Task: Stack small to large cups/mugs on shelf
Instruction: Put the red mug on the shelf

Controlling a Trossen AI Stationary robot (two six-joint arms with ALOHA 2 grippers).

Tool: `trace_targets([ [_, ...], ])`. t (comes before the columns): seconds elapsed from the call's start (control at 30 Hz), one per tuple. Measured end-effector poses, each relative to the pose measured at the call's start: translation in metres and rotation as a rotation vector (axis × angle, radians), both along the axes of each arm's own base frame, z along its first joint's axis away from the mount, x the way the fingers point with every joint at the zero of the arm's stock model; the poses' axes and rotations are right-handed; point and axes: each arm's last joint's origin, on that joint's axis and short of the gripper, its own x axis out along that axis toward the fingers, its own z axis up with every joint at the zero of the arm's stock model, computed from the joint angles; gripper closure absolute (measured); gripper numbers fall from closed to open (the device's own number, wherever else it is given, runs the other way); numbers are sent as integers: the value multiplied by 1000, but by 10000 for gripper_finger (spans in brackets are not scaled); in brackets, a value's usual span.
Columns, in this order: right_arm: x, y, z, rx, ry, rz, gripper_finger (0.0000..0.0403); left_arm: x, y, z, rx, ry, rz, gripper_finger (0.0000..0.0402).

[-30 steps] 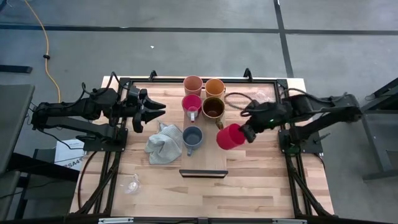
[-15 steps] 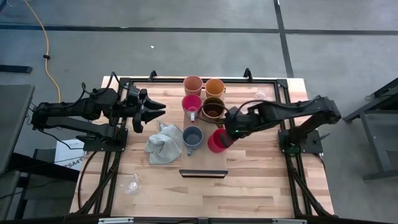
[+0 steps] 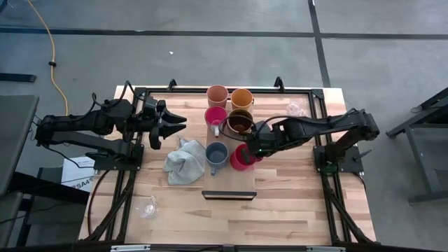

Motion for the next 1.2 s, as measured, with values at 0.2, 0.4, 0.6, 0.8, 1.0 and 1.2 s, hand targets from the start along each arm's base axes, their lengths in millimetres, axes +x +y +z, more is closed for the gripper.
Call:
trace_targets([
  [0.2, 0, 0, 0, 3, -3, -19, 400, 0, 0, 0, 0, 0, 0, 261],
  [0.4, 0, 0, 0, 1, -11, -21, 350, 0, 0, 0, 0, 0, 0, 261],
  [0.6, 2, -1, 1, -15, -28, -27, 290, 0, 0, 0, 0, 0, 0, 261],
  [0.8, 2, -1, 3, -24, -42, -8, 266, 0, 0, 0, 0, 0, 0, 261],
  [1.0, -4, -3, 26, -80, -79, 48, 264, 0, 0, 0, 0, 1, 0, 261],
  [1.2, -15, -2, 57, -132, -99, 196, 265, 0, 0, 0, 0, 2, 0, 261],
])
